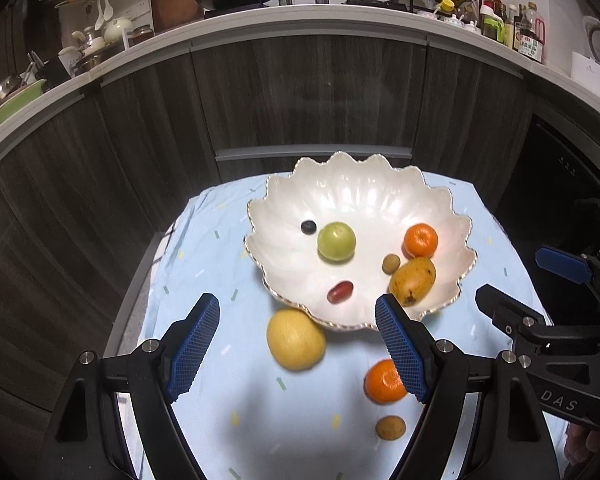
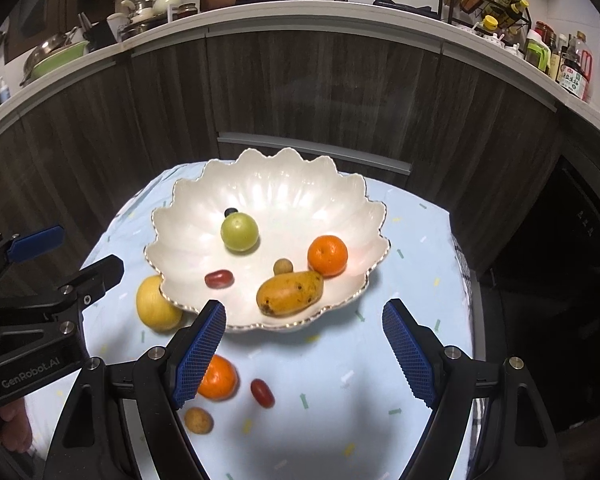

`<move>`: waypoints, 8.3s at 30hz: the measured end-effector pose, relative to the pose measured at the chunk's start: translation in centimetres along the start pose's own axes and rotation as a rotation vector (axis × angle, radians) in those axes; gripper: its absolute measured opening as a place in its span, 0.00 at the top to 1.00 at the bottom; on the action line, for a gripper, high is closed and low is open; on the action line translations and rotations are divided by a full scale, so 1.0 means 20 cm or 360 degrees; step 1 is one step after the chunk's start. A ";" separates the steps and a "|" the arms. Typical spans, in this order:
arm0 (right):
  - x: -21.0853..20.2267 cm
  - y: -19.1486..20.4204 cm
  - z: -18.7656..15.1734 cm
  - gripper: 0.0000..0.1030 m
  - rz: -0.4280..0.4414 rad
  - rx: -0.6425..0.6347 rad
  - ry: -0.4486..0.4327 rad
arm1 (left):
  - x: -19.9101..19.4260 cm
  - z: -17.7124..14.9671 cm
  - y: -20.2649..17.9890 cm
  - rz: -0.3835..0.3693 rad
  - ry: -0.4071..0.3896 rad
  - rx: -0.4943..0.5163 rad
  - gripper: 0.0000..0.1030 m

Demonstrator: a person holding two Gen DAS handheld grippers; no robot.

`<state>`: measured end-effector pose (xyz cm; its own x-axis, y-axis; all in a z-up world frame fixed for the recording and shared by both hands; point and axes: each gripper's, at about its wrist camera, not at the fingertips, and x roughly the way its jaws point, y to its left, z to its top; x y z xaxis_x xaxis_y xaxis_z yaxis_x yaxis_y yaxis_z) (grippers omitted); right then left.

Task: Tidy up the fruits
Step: 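Withdraw both tools from the bowl toward the longan and second tomato, then grasp the brown longan with the left tool while the right tool grasps the red tomato, then carry the longan and tomato over the white bowl with both tools, then open both tools to drop the longan and tomato into the bowl, then withdraw both tools from the bowl toward the pomelo and mandarin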

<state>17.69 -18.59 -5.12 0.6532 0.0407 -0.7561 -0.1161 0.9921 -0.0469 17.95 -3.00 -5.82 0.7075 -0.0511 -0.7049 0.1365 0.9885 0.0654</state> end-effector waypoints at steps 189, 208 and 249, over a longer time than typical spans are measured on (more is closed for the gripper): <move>0.45 0.21 0.13 0.78 0.0255 -0.0102 0.0232 | 0.58 0.17 0.08 -0.0356 0.0264 0.0231 0.64; 0.32 0.19 0.16 0.31 0.0053 -0.0017 0.0122 | 0.43 0.17 0.16 -0.0204 0.0164 0.0196 0.27; 0.13 0.36 -0.21 0.26 -0.0209 0.0279 0.0123 | 0.32 -0.08 0.18 -0.0344 0.0159 0.0547 0.19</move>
<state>15.49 -11.80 -10.19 0.5938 -0.0926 -0.7992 0.1025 0.9940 -0.0390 21.97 0.53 -11.22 0.5688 -0.2212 -0.7921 0.5096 0.8508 0.1284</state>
